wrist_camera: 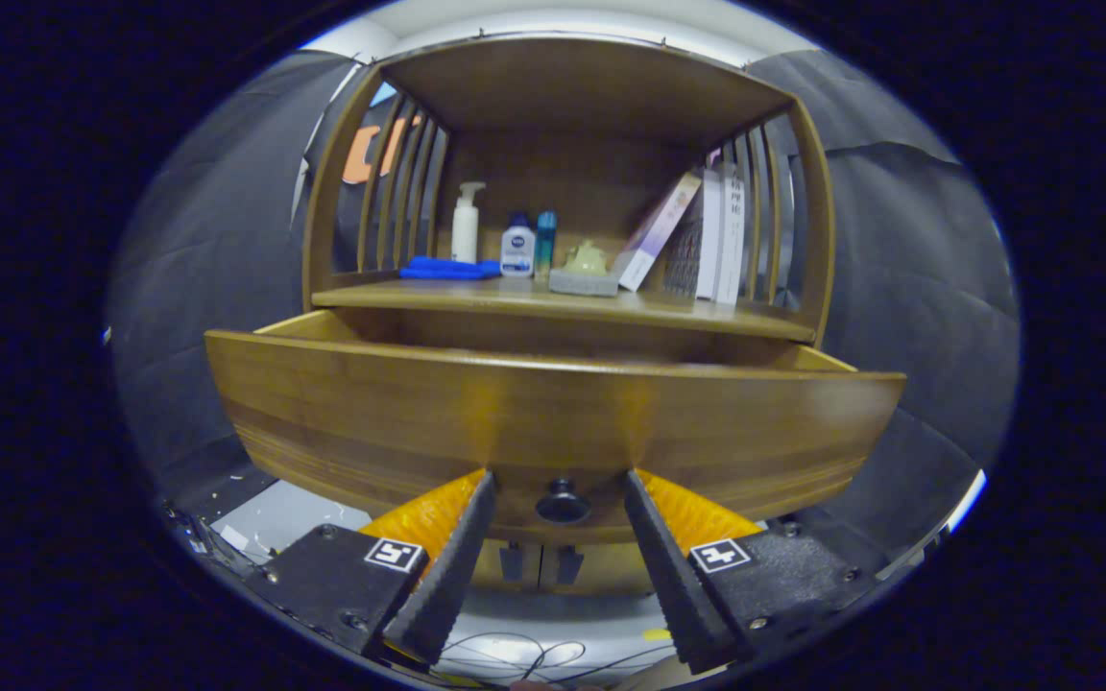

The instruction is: Pull open the drawer, take out the items inside it, and place them on the countertop above the cabinet.

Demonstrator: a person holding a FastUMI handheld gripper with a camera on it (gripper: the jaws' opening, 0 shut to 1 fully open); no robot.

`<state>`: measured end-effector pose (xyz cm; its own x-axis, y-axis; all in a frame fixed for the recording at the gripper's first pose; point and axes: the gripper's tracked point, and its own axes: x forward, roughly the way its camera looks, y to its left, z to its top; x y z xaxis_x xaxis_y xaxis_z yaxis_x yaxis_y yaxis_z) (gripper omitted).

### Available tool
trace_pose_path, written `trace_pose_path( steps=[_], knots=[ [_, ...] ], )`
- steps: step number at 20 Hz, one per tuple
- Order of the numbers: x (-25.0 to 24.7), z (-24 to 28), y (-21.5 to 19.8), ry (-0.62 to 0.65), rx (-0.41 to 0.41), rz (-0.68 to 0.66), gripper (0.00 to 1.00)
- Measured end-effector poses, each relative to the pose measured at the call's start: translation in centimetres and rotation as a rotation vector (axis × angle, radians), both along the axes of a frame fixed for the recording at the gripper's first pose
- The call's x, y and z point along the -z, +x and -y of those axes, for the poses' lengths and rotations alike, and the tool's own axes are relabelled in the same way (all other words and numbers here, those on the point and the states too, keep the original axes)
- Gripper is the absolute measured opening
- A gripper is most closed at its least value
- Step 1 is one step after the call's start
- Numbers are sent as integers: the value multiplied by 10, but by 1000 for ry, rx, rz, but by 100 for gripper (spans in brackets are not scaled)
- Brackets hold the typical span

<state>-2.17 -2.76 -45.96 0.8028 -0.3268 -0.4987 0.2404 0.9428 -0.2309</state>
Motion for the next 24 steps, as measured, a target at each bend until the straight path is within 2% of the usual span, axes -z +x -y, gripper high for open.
trace_pose_path(
  steps=[18,24],
  knots=[
    [18,27,95,2,31,-81,88],
    [20,29,102,-4,43,-89,88]
  ],
)
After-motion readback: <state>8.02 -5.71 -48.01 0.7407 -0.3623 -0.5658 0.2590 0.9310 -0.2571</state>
